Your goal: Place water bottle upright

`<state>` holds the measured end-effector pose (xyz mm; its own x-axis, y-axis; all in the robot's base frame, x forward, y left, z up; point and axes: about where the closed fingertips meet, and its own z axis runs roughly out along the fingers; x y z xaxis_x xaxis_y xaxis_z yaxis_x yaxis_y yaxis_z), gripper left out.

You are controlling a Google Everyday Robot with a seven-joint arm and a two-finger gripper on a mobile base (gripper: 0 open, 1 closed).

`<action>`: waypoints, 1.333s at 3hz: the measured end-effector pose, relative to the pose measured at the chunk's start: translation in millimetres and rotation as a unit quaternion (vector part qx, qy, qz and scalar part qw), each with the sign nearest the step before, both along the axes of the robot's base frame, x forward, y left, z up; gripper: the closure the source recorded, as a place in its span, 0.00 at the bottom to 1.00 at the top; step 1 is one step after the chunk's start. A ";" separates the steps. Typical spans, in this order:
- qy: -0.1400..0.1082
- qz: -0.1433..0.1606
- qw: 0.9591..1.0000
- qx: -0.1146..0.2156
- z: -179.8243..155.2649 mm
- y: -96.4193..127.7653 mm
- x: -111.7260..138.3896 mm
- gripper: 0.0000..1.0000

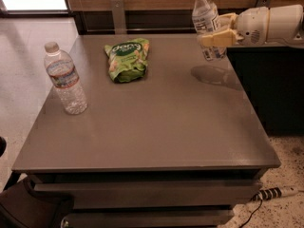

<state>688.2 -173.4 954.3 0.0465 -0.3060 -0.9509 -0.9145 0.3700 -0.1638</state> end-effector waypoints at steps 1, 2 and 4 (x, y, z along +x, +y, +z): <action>-0.008 0.017 0.999 0.036 -14.7 8.7 -0.5 1.00; -0.021 0.032 0.997 0.062 -25.1 18.4 -1.6 1.00; -0.042 0.056 0.993 0.090 -40.1 42.0 -3.6 1.00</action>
Offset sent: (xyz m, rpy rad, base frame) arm -0.0059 0.0229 -0.0372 0.1857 -0.0802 0.0899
